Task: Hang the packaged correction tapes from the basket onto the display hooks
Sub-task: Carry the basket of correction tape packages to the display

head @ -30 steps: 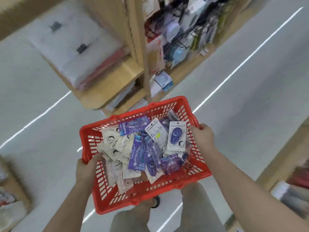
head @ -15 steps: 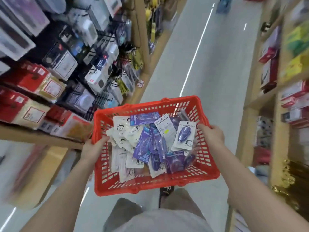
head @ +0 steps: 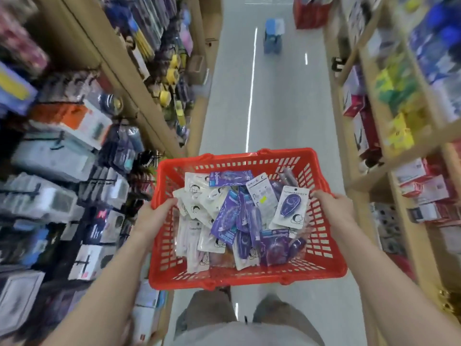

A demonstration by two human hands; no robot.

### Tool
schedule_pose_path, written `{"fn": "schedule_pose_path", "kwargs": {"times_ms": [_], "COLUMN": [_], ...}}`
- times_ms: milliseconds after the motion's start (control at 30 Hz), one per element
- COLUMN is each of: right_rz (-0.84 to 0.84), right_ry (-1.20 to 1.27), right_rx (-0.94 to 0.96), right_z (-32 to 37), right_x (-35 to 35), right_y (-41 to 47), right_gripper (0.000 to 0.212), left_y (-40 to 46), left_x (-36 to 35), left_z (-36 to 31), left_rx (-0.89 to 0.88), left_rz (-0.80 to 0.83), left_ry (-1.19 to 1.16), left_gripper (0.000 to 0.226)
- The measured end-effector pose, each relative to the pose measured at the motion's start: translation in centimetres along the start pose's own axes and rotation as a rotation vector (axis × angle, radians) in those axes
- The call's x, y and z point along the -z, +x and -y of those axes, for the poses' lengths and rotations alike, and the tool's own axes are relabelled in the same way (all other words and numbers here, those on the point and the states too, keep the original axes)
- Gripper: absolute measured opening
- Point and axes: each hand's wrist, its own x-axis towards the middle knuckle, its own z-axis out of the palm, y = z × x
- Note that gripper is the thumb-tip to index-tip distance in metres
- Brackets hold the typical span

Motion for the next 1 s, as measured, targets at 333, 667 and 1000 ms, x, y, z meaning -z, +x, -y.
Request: {"fn": "schedule_pose_path", "kwargs": {"times_ms": [333,667,1000], "right_rz": [0.022,0.081,0.075], "right_ry": [0.122,0.060,-0.010], "right_rx": [-0.048,0.051,0.095], "right_z": [20.9,48.5,74.7], "right_x": [-2.2,-4.4,-10.8], "right_y": [18.0,40.6,62.1], "right_gripper": [0.030,0.030,0.034], "left_y": [18.4,34.7,56.4], "left_x": [-10.4,-21.1,-32.8], "left_z": [-25.1,-46.5,-67.0], "left_rx": [-0.071,0.022,0.056], "left_rz": [0.001,-0.032,-0.025], "left_ry": [0.069,-0.026,-0.143], "left_gripper": [0.036,0.073,0.061]}}
